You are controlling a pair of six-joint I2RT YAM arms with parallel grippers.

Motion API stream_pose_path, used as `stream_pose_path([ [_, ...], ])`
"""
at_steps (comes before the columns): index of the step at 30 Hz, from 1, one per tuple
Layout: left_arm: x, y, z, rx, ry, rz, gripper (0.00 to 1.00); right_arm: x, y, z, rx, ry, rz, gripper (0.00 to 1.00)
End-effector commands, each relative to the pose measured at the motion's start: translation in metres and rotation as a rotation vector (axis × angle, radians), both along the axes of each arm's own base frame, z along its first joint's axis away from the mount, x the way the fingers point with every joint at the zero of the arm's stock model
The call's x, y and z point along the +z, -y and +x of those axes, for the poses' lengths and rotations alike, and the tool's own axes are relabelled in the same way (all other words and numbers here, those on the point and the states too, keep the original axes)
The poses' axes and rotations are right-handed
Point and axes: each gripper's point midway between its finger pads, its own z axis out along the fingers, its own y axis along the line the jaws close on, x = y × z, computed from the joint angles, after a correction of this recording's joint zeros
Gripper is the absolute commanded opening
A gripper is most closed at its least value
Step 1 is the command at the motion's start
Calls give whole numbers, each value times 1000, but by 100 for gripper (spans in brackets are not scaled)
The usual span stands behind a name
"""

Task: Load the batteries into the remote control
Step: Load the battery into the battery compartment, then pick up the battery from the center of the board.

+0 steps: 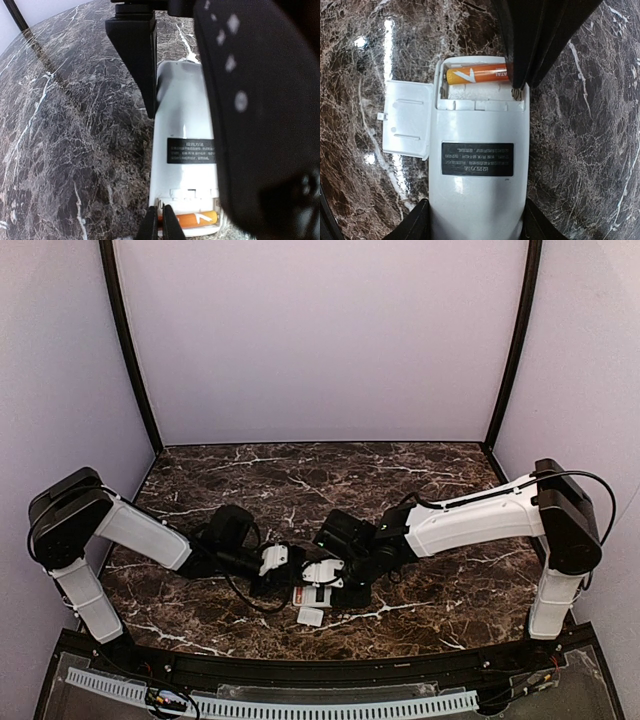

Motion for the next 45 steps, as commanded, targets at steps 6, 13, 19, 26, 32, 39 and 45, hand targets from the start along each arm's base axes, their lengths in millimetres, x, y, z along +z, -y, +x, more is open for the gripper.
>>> stream_pose_path([
  [6,-53,-25,-34,-70,-2,256,6,14,-3,12,-38,38,48,0],
  [13,-61,-23,-37,-81,19,295,6,12,-2,12,-37,38,44,0],
  [19,-35,-22,-14,46,97,221,15,15,-2,12,-40,40,53,0],
  [26,26,-29,19,243,148,43,33,20,-3,18,-83,26,94,0],
  [32,68,-52,51,455,157,-90,56,21,1,23,-131,6,114,0],
  [39,148,-101,90,877,169,-315,99,16,1,29,-182,-36,130,0],
  [45,125,-126,119,1088,-15,-32,98,9,0,33,-216,-74,141,3],
])
